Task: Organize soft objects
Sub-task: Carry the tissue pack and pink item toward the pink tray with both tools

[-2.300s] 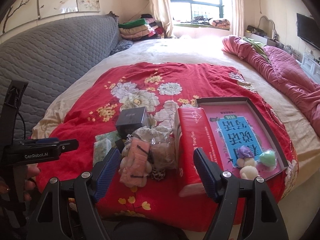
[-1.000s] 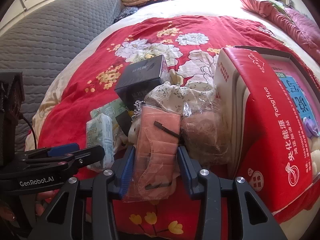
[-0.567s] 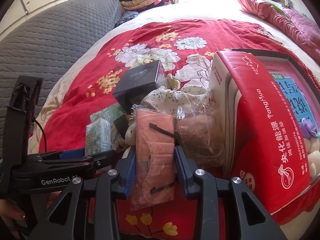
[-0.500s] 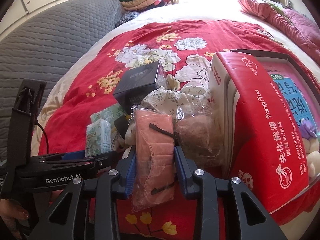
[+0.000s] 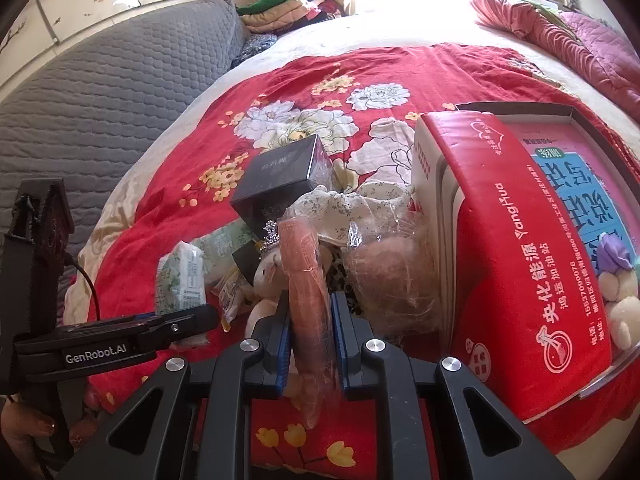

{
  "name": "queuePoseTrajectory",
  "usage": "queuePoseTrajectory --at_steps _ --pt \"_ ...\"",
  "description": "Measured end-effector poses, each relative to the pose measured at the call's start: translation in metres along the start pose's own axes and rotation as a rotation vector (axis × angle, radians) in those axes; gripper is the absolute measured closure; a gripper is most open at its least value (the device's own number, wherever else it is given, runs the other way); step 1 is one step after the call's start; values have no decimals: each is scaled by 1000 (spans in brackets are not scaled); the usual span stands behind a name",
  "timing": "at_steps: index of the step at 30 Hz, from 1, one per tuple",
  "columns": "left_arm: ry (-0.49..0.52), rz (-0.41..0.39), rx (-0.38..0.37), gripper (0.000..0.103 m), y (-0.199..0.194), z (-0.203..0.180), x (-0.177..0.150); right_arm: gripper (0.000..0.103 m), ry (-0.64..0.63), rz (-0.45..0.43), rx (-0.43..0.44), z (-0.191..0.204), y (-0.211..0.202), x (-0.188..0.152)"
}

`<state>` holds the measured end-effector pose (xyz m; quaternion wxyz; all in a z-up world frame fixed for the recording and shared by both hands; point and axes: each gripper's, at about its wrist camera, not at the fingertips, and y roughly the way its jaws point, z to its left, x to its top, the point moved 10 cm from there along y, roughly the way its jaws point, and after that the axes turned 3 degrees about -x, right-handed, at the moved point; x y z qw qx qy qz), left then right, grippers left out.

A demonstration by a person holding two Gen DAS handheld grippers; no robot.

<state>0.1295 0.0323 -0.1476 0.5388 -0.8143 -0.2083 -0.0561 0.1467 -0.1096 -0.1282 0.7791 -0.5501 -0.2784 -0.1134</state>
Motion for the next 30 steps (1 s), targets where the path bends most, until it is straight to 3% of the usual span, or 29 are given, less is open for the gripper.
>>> queuePoseTrajectory --at_steps 18,30 --pt "107 -69 -20 57 -39 -56 -1 85 -3 -120 -51 -13 -63 23" --pt "221 -96 -46 57 -56 -118 -7 85 42 -226 -148 -64 -113 38"
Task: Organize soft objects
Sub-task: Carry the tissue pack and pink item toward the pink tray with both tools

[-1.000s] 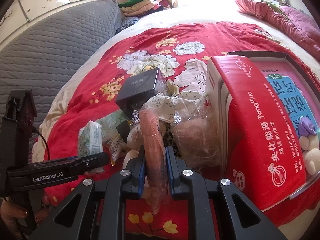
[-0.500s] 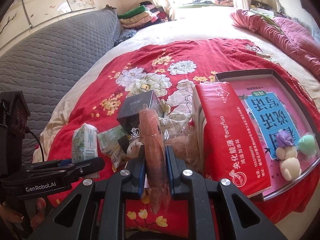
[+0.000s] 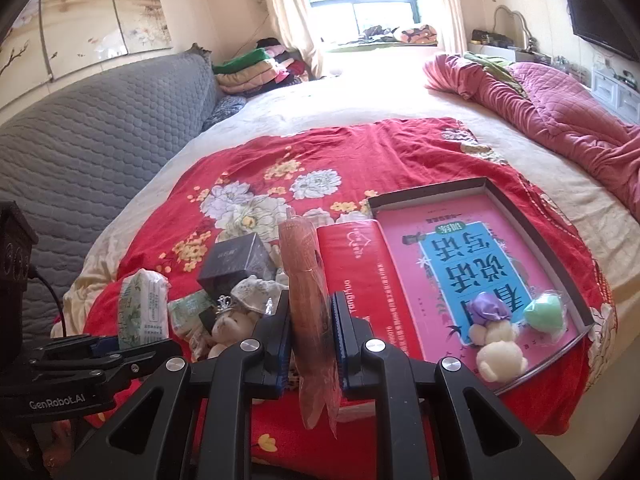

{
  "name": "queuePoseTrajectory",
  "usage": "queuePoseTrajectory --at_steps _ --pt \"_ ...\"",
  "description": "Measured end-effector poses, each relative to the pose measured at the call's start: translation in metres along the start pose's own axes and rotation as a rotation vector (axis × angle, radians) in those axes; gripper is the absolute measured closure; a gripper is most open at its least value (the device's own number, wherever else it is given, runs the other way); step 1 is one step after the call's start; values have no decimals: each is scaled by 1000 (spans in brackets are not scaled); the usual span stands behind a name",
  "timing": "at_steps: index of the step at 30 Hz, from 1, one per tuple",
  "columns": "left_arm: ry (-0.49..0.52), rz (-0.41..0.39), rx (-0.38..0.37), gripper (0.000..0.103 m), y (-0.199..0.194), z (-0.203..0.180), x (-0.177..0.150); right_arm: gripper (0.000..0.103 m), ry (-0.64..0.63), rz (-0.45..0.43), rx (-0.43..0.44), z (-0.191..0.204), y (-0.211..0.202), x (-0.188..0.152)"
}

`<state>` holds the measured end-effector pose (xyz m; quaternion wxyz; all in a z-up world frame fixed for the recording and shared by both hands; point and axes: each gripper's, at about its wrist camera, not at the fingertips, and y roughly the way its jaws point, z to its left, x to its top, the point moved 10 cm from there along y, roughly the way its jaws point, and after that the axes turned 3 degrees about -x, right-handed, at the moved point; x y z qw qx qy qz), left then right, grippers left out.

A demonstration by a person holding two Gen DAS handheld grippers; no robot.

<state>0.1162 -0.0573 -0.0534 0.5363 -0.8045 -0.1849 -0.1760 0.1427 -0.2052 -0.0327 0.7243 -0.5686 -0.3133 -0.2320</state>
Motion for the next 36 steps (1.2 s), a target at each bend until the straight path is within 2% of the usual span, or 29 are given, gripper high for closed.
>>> queuePoseTrajectory --at_steps 19,36 --pt "171 20 -61 57 17 -111 3 85 189 -71 -75 -109 -41 -1" --pt "253 55 -92 57 56 -161 7 85 281 -101 -189 -183 -61 -11"
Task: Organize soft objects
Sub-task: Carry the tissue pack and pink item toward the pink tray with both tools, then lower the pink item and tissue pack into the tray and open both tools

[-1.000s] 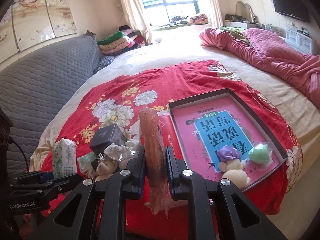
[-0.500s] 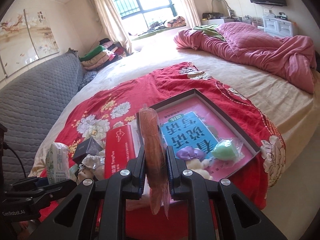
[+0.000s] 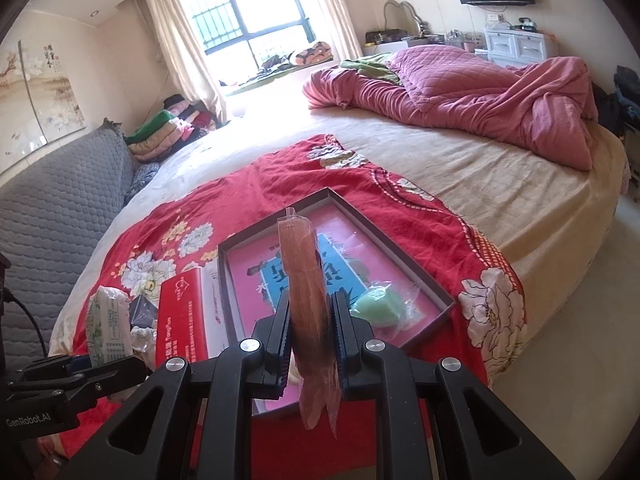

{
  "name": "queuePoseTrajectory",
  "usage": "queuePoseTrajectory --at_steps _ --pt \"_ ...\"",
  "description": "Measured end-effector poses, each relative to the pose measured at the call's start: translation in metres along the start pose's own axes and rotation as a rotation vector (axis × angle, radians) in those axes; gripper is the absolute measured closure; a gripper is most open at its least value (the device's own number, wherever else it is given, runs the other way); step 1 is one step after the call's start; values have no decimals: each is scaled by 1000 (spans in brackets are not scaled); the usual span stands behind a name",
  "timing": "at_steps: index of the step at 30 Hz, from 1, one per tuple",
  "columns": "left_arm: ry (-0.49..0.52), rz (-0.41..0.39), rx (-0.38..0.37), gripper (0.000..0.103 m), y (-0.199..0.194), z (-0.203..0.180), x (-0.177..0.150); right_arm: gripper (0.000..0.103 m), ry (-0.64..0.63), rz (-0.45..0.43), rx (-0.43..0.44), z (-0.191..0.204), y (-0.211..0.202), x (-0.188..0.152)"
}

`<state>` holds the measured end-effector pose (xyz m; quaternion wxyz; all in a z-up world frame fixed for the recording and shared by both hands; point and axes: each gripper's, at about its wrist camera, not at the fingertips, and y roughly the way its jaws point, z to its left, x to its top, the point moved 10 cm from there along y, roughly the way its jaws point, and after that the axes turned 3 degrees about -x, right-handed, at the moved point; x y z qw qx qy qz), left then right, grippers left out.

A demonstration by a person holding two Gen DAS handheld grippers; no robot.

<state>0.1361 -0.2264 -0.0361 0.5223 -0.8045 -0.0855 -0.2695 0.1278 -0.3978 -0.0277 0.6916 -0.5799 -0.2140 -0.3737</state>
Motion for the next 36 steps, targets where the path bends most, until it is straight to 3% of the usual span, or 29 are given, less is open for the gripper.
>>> queuePoseTrajectory --at_steps 10,20,36 --pt "38 43 -6 57 42 -17 18 85 13 -3 -7 -9 4 -1" --pt "52 135 2 57 86 -18 20 85 -23 22 -2 -9 23 2" --pt "39 214 15 57 119 -8 18 83 -45 181 48 -7 98 -13"
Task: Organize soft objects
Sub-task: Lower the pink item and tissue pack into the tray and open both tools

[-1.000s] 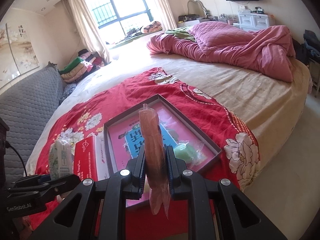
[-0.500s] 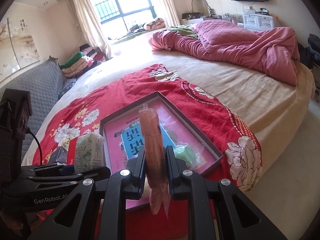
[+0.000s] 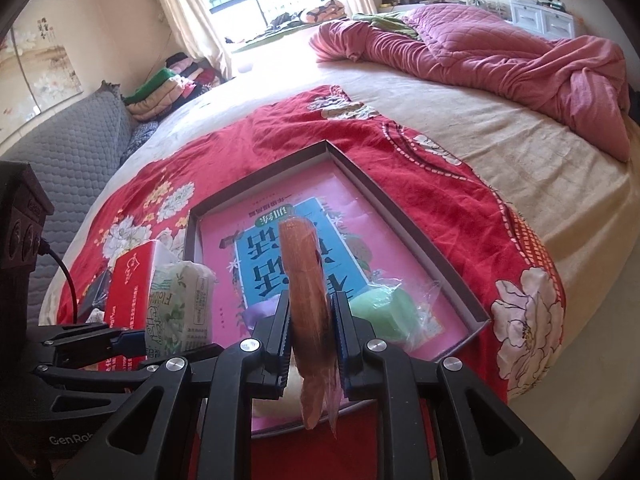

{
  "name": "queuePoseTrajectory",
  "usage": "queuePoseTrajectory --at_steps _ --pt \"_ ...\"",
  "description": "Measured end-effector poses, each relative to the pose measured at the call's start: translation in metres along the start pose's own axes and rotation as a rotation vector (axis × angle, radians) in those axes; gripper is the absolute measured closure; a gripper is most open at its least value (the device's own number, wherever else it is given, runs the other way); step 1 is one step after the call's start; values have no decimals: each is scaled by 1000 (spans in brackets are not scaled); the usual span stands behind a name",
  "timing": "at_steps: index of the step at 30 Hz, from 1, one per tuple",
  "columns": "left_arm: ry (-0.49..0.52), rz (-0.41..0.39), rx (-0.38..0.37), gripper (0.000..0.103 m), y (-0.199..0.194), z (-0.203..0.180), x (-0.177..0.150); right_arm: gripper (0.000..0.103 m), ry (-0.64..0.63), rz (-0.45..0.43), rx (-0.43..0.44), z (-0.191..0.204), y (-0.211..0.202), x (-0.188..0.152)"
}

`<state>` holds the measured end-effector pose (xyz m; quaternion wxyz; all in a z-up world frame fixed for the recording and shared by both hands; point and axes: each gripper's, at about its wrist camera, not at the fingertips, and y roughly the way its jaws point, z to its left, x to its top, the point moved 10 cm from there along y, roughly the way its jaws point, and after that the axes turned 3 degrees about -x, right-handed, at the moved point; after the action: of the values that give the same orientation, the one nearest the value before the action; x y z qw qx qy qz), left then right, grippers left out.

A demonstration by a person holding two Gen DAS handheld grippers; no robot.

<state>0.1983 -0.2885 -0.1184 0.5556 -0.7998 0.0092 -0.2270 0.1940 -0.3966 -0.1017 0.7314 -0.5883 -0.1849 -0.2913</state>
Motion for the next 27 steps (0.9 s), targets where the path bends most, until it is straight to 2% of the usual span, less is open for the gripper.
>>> queuePoseTrajectory --at_steps 10,13,14,21,27 --pt "3 9 -1 57 6 3 2 80 13 52 3 -3 26 -6" --pt "8 13 2 57 8 2 2 74 36 55 5 -7 27 -7" --pt "9 14 2 56 8 1 2 68 43 54 4 -8 27 -7" --pt "23 28 16 56 12 -1 2 66 96 15 22 -16 13 -2" --pt "38 44 27 55 16 -4 0 59 144 -18 23 -27 -3 1"
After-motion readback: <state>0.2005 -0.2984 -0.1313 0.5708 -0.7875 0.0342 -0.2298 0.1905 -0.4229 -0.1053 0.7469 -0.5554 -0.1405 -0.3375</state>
